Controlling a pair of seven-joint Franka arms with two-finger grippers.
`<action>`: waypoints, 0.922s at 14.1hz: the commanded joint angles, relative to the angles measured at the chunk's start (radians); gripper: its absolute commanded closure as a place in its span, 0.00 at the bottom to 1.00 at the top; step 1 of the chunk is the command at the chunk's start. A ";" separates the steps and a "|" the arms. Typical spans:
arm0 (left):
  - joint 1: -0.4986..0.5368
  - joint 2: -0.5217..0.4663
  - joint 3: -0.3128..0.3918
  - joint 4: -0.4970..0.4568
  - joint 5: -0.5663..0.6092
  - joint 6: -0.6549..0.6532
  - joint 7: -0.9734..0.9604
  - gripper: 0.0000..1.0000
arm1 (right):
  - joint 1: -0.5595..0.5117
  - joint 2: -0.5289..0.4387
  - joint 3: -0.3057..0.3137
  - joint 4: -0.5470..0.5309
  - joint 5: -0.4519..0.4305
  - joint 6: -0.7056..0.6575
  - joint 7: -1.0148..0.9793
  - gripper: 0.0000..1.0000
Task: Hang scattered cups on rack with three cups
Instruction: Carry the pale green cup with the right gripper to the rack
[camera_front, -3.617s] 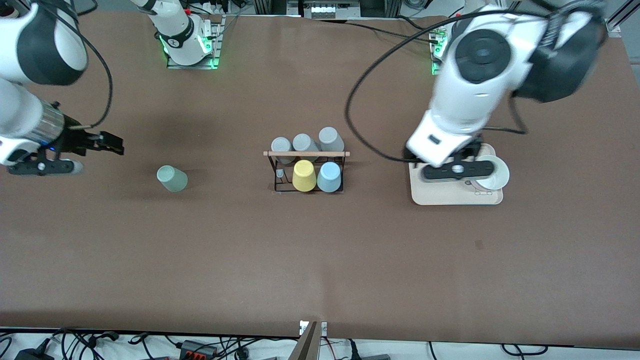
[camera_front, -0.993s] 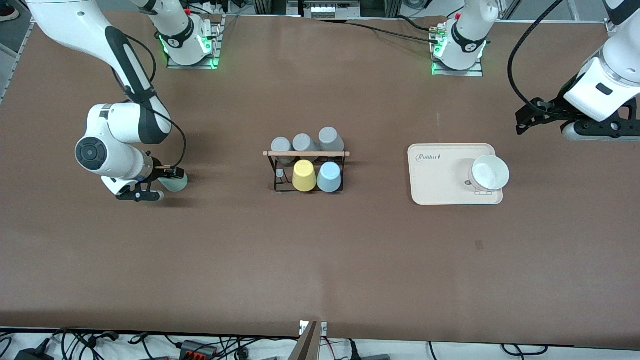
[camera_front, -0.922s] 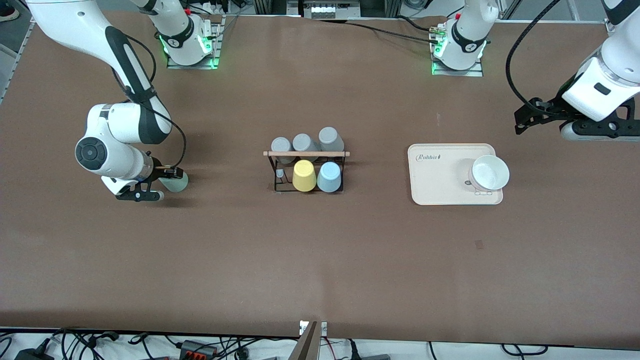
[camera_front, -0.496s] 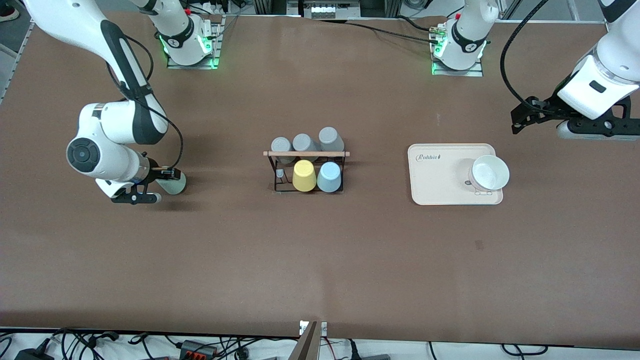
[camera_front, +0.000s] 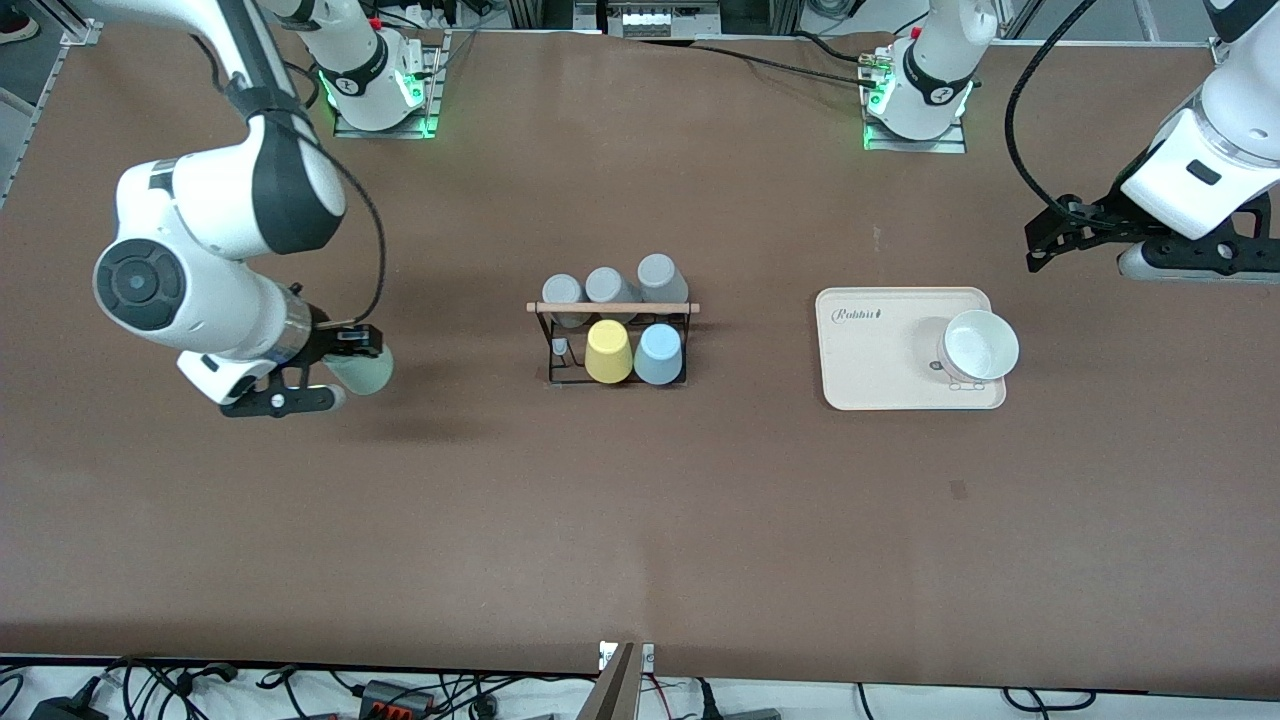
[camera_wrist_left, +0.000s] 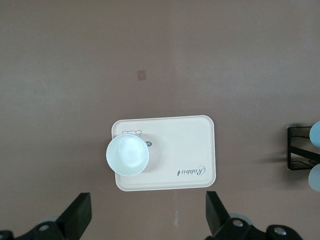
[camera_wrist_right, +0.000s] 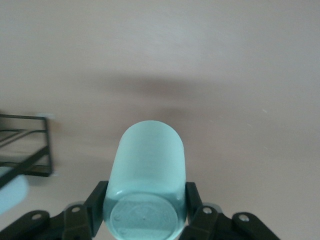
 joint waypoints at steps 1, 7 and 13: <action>0.000 0.012 -0.001 0.029 -0.011 -0.010 0.020 0.00 | 0.071 0.044 -0.006 0.084 0.054 -0.024 0.040 0.75; 0.003 0.012 -0.026 0.029 -0.009 -0.012 0.008 0.00 | 0.239 0.082 -0.006 0.121 0.057 -0.006 0.342 0.75; 0.003 0.012 -0.027 0.029 -0.009 -0.013 0.023 0.00 | 0.299 0.150 -0.006 0.207 0.057 -0.001 0.456 0.75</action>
